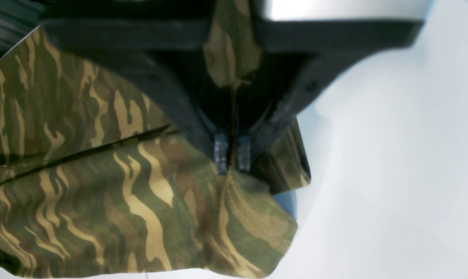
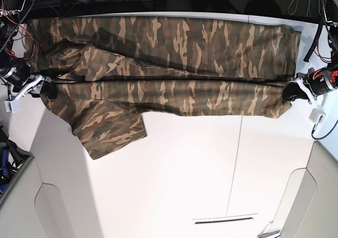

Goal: Fold the T-shirt properly
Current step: 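Lift the side edges with both grippers and fold toward the collar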

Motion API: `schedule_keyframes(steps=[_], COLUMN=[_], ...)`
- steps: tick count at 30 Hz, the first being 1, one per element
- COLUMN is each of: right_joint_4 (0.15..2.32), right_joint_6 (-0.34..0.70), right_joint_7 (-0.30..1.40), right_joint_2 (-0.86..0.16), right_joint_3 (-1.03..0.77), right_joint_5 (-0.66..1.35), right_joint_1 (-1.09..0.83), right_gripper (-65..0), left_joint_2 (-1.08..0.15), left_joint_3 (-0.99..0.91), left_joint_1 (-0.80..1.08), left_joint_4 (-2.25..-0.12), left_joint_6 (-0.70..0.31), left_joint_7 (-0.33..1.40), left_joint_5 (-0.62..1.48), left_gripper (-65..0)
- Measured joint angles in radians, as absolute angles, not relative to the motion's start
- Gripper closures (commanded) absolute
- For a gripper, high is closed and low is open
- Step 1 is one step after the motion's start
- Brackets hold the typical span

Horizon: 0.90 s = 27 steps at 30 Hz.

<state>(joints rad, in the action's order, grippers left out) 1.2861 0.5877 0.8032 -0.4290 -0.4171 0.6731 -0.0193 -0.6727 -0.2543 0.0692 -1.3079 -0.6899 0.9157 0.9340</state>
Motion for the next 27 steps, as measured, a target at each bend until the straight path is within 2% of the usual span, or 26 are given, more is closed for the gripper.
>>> schedule_keyframes(steps=[9,16,21,27], right_joint_4=[1.285,1.285,1.280,1.151], right_joint_6=[0.582,0.581,0.580,0.575], right_joint_7=[0.805,0.785,0.750,0.642], right_joint_2=[-0.430,-0.418,-0.369,-0.326], right_joint_3=[-0.558,-0.556,-0.551,-0.436], right_joint_5=[0.729,0.682,0.604,0.508], right_joint_1=[0.048,0.144,0.205,0.276], right_gripper=[-35.0,-35.0,-35.0,-35.0], left_joint_2=[-0.673,-0.673,-0.673,-0.673], left_joint_3=[-0.254,-0.254,-0.254,-0.254], left_joint_1=[0.069,0.069,0.069,0.069], left_joint_4=[-1.308,-1.308,-1.308,-1.308], left_joint_6=[-0.690,-0.690,-0.690,-0.690], left_joint_7=[0.916,0.912,0.912,0.912], left_joint_5=[0.933,0.933,0.933,0.933], left_gripper=[0.0,0.0,0.0,0.0])
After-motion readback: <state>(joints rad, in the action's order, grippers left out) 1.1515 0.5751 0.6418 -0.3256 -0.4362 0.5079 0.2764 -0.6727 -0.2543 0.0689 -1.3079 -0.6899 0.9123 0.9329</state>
